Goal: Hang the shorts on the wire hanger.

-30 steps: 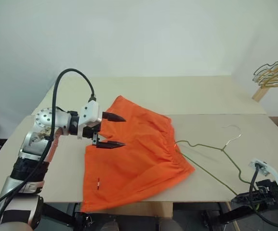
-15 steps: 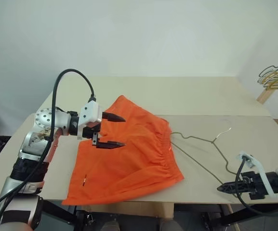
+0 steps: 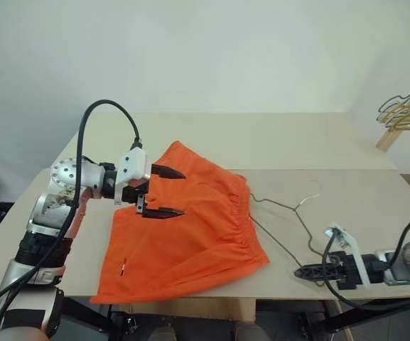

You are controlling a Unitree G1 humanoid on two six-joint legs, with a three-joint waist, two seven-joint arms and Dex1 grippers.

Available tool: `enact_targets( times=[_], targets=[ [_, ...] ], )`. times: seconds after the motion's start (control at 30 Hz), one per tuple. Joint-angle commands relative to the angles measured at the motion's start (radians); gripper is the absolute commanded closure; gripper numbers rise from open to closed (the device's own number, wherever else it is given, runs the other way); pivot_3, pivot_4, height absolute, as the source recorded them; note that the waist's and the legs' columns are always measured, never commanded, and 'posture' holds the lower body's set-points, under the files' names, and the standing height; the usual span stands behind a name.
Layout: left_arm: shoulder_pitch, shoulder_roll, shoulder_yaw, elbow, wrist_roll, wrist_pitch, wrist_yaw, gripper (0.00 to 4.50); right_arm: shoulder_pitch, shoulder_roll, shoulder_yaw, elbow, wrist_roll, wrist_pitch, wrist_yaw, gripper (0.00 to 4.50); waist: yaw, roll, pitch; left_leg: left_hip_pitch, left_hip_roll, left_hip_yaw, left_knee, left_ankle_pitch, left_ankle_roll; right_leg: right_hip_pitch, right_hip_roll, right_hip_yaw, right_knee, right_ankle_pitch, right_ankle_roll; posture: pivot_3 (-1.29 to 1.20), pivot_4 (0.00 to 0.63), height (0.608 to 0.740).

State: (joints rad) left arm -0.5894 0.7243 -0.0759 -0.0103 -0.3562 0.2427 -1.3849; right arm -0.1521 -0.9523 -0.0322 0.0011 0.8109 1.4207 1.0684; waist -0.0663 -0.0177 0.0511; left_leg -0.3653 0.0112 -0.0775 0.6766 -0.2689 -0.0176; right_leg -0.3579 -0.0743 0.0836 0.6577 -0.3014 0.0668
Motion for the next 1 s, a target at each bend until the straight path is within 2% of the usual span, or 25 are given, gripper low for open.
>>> enact_targets(
  times=[0.03,0.23,0.3,0.43,0.6,0.83,1.0],
  targets=[
    [-0.025,0.017,0.015,-0.025,-0.012,-0.004,0.001,0.02,0.002,0.012,-0.026,-0.055,0.050,0.014,0.012,4.50,0.004,0.000,0.000,-0.001,0.000,0.000,0.000,0.000,0.000,0.000,0.000,0.000,0.000,0.000,0.000,-0.03,0.005,0.740],
    [-0.032,0.026,0.014,-0.028,-0.017,0.003,-0.002,0.02,-0.095,0.104,-0.032,0.064,0.029,0.006,-0.038,4.50,0.004,0.000,0.000,0.001,0.000,0.000,0.001,0.000,0.000,0.001,0.000,0.000,0.001,0.000,0.000,-0.02,0.000,0.740],
    [-0.036,0.026,0.014,-0.032,-0.019,0.010,0.000,0.02,-0.110,0.100,-0.010,0.047,0.046,0.002,-0.004,4.50,0.005,0.000,0.000,0.001,0.000,0.000,0.001,0.000,0.000,0.000,0.000,0.000,0.001,0.000,0.000,-0.02,0.000,0.740],
    [-0.035,0.025,0.016,-0.042,-0.023,0.015,0.003,0.02,-0.157,0.122,0.071,0.129,-0.030,-0.001,-0.053,4.50,0.008,0.000,0.000,0.000,0.000,-0.001,0.000,0.000,0.000,0.000,0.000,-0.001,0.000,0.000,0.000,0.00,0.000,0.740],
    [-0.030,0.025,0.019,-0.052,-0.024,0.020,0.006,0.02,-0.183,0.119,0.090,0.119,0.004,0.005,0.018,4.50,0.017,0.000,0.000,0.000,0.000,-0.001,0.001,0.000,0.000,0.000,0.000,-0.001,0.001,0.000,-0.001,0.00,0.000,0.740],
    [-0.033,0.022,0.018,-0.047,-0.020,0.014,0.008,0.02,-0.262,0.138,0.170,0.200,-0.028,-0.006,0.063,4.50,0.021,0.000,0.000,0.001,0.000,0.000,0.001,0.000,0.000,0.000,0.001,-0.001,0.001,0.000,-0.001,0.00,0.000,0.740],
    [-0.040,0.018,0.022,-0.041,-0.012,0.007,0.024,0.02,-0.250,0.092,0.199,0.181,-0.026,-0.002,0.118,4.50,0.024,0.000,0.000,0.000,0.000,-0.001,0.001,0.000,0.000,-0.001,0.000,-0.001,0.001,0.000,-0.001,0.01,0.000,0.740]
  ],
)
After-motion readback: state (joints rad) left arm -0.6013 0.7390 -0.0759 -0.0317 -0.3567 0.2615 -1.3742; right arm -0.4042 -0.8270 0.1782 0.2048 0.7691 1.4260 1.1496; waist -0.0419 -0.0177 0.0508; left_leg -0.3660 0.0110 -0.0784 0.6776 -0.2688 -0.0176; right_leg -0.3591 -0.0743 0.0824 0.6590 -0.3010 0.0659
